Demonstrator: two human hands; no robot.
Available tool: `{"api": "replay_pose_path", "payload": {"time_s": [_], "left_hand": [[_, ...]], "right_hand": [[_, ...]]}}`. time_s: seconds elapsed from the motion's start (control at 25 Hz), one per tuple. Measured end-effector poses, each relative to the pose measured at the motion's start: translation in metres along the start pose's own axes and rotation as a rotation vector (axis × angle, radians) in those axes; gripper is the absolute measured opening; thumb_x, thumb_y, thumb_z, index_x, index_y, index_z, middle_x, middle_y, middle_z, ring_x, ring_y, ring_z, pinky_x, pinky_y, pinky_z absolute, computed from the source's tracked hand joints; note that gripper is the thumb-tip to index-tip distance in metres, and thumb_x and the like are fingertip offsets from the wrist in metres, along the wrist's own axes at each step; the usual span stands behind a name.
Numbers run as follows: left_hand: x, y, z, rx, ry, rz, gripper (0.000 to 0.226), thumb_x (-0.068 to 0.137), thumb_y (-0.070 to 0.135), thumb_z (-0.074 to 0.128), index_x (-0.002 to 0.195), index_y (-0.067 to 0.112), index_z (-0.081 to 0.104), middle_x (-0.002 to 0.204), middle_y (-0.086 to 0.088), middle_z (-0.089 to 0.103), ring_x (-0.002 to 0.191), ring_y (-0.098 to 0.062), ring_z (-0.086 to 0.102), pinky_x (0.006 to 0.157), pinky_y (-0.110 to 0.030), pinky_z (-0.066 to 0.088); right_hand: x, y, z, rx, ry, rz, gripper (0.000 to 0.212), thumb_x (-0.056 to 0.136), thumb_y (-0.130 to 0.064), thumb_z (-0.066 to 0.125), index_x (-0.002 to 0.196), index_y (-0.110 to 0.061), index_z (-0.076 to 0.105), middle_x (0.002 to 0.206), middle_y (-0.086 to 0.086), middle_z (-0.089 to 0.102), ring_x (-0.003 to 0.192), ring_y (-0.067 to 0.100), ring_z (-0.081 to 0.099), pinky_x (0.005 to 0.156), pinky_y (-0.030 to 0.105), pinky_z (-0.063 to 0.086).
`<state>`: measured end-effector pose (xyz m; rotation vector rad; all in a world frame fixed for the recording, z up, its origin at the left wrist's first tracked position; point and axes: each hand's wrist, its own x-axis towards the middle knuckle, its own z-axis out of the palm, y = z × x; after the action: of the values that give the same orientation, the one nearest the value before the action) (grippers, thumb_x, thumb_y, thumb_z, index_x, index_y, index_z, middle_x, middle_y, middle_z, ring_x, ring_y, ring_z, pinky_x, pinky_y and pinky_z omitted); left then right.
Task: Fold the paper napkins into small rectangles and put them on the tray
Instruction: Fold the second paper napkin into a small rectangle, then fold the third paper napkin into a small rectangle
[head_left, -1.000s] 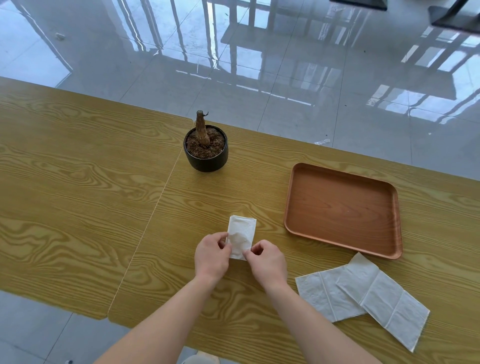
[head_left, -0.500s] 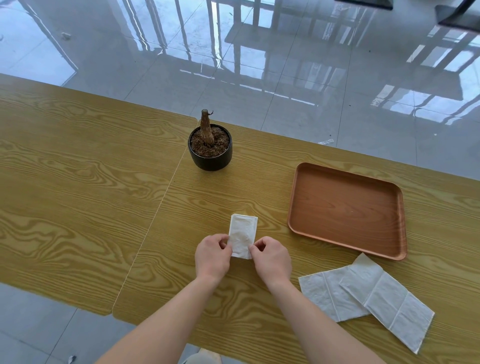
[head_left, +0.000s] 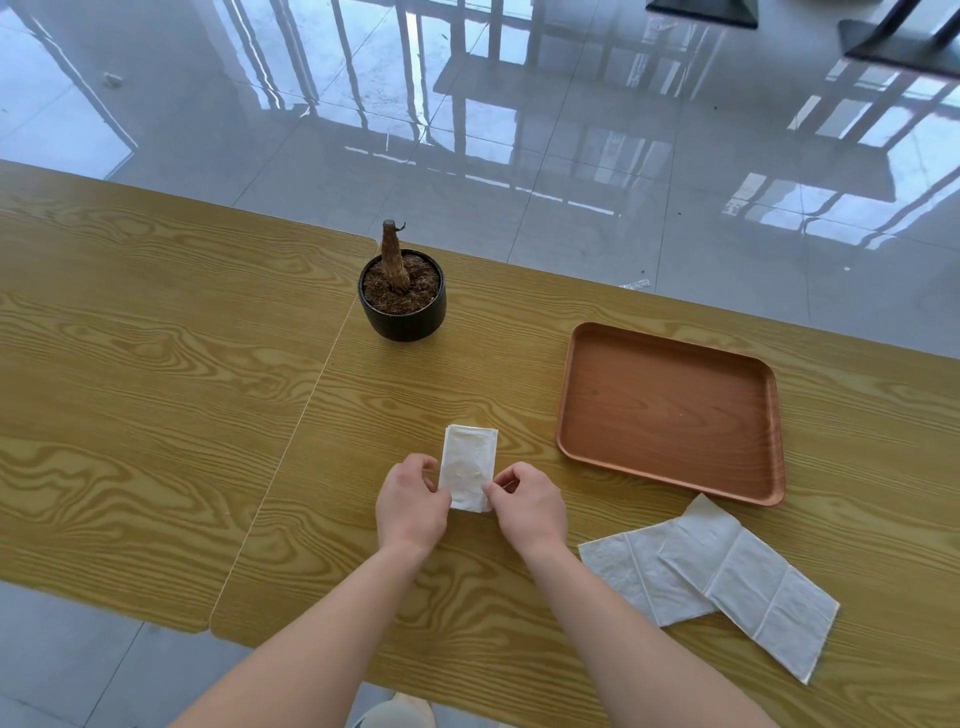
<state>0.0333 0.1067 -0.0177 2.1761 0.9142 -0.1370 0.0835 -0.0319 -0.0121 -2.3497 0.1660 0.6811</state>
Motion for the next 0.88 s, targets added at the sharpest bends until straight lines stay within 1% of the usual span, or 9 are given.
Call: {"api": "replay_pose_path", "payload": {"time_s": [0.12, 0.28, 0.4, 0.48, 0.6, 0.72, 0.8, 0.84, 0.88], "left_hand": [[-0.011, 0.0, -0.001, 0.037, 0.017, 0.063, 0.032, 0.082, 0.017, 0.069, 0.113, 0.022, 0.064, 0.088, 0.004, 0.057, 0.076, -0.009, 0.053, 0.061, -0.023, 0.038], [-0.032, 0.006, 0.008, 0.084, -0.004, 0.176, 0.027, 0.088, 0.02, 0.068, 0.114, 0.02, 0.065, 0.1, 0.002, 0.058, 0.082, -0.015, 0.06, 0.07, -0.03, 0.046], [-0.047, 0.017, 0.018, 0.07, -0.015, 0.222, 0.022, 0.088, 0.019, 0.069, 0.109, 0.018, 0.067, 0.099, 0.003, 0.059, 0.081, -0.015, 0.062, 0.072, -0.033, 0.05], [-0.059, 0.024, 0.026, 0.066, -0.028, 0.275, 0.02, 0.087, 0.018, 0.07, 0.107, 0.017, 0.069, 0.098, 0.003, 0.061, 0.083, -0.014, 0.06, 0.074, -0.034, 0.052], [-0.084, 0.031, 0.045, 0.129, -0.101, 0.449, 0.021, 0.088, 0.021, 0.069, 0.108, 0.018, 0.069, 0.1, 0.005, 0.062, 0.092, -0.012, 0.059, 0.079, -0.031, 0.052], [-0.111, 0.037, 0.071, 0.259, -0.196, 0.679, 0.024, 0.088, 0.023, 0.067, 0.111, 0.018, 0.069, 0.104, 0.003, 0.062, 0.098, -0.016, 0.057, 0.085, -0.034, 0.051], [-0.126, 0.042, 0.089, 0.379, -0.237, 0.827, 0.03, 0.088, 0.025, 0.065, 0.117, 0.02, 0.067, 0.117, -0.002, 0.062, 0.111, -0.024, 0.057, 0.092, -0.038, 0.05], [-0.131, 0.045, 0.099, 0.443, -0.258, 0.886, 0.035, 0.088, 0.027, 0.064, 0.123, 0.023, 0.064, 0.13, -0.006, 0.059, 0.124, -0.028, 0.053, 0.101, -0.041, 0.047], [-0.136, 0.047, 0.108, 0.508, -0.287, 0.927, 0.042, 0.09, 0.03, 0.061, 0.131, 0.026, 0.058, 0.145, -0.01, 0.051, 0.137, -0.031, 0.043, 0.112, -0.043, 0.038]], "right_hand": [[-0.006, 0.011, -0.009, 0.051, 0.016, -0.026, 0.01, 0.087, -0.035, 0.068, 0.082, -0.027, 0.066, 0.079, -0.013, 0.067, 0.077, 0.006, 0.062, 0.061, 0.025, 0.043], [-0.014, 0.034, -0.024, 0.089, 0.052, -0.023, 0.01, 0.088, -0.033, 0.068, 0.08, -0.027, 0.066, 0.076, -0.014, 0.066, 0.073, 0.001, 0.058, 0.058, 0.02, 0.039], [-0.021, 0.054, -0.037, 0.094, 0.072, -0.022, 0.011, 0.089, -0.032, 0.069, 0.08, -0.025, 0.067, 0.076, -0.014, 0.065, 0.075, 0.004, 0.059, 0.061, 0.023, 0.042], [-0.03, 0.07, -0.049, 0.102, 0.094, -0.036, 0.011, 0.089, -0.032, 0.068, 0.08, -0.024, 0.068, 0.077, -0.013, 0.067, 0.077, 0.007, 0.061, 0.067, 0.028, 0.048], [-0.05, 0.107, -0.072, 0.108, 0.159, -0.085, 0.011, 0.09, -0.028, 0.067, 0.08, -0.026, 0.067, 0.075, -0.012, 0.067, 0.074, 0.006, 0.062, 0.068, 0.032, 0.054], [-0.069, 0.153, -0.098, -0.035, 0.315, -0.168, 0.006, 0.09, -0.019, 0.068, 0.085, -0.022, 0.069, 0.083, -0.011, 0.068, 0.079, 0.012, 0.062, 0.066, 0.031, 0.053], [-0.077, 0.182, -0.115, -0.168, 0.427, -0.232, 0.012, 0.088, -0.009, 0.071, 0.098, -0.016, 0.073, 0.095, -0.003, 0.072, 0.091, 0.019, 0.064, 0.072, 0.032, 0.054], [-0.079, 0.197, -0.123, -0.232, 0.456, -0.255, 0.02, 0.087, -0.006, 0.071, 0.106, -0.014, 0.073, 0.104, 0.001, 0.073, 0.099, 0.023, 0.065, 0.078, 0.036, 0.055], [-0.079, 0.209, -0.129, -0.295, 0.459, -0.269, 0.027, 0.088, -0.006, 0.071, 0.115, -0.012, 0.071, 0.114, 0.004, 0.072, 0.108, 0.027, 0.064, 0.086, 0.04, 0.055]]}}
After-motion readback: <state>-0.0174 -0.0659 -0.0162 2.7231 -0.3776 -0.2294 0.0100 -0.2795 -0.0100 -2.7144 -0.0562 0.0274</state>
